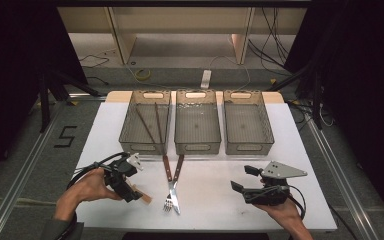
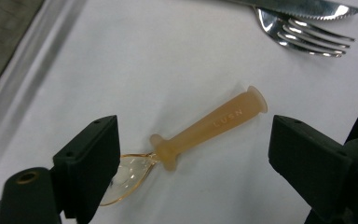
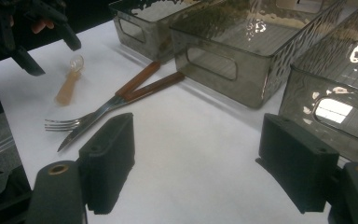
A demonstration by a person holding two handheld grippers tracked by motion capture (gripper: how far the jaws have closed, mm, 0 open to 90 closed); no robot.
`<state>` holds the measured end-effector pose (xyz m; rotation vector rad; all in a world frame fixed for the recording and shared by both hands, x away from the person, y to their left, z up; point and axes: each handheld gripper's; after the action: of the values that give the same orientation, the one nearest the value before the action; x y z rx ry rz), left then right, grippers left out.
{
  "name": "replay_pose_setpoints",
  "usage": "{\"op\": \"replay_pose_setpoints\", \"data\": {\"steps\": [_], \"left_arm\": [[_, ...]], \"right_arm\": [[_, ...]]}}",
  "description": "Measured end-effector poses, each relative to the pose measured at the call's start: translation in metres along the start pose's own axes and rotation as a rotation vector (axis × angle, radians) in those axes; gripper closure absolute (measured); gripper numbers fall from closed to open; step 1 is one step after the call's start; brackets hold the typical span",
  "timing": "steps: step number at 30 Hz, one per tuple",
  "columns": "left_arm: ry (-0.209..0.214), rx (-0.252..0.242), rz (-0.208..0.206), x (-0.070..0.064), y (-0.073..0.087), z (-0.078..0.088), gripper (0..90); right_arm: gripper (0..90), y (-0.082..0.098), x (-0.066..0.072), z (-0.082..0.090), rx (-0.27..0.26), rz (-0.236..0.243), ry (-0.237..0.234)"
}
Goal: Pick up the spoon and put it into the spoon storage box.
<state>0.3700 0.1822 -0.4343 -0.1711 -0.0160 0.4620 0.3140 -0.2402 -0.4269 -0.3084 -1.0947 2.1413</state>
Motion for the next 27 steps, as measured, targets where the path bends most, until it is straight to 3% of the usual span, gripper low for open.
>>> {"op": "replay_pose_setpoints", "data": {"steps": [7,15,27], "left_arm": [[-0.005,0.042,-0.031,-0.001,-0.002,-0.012,17.6],[-0.003,0.068,-0.034,0.004,0.000,-0.020,23.2],[0.020,0.108,-0.068,0.006,-0.003,-0.031,29.1]], "right_arm": [[27.4,0.000,0.000,0.000,0.005,0.001,-0.002],[27.4,0.000,0.000,-0.001,0.008,0.007,-0.005],[27.7,0.000,0.001,-0.002,0.015,0.016,-0.012]]}}
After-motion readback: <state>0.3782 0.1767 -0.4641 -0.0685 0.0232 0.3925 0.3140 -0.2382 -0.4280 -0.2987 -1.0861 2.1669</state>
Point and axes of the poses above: each handheld gripper's, and its own axes: z roughly backward along the jaws, y roughly out of its underside, x roughly to its left, and after that the axes turned 10 degrees about x, right-handed
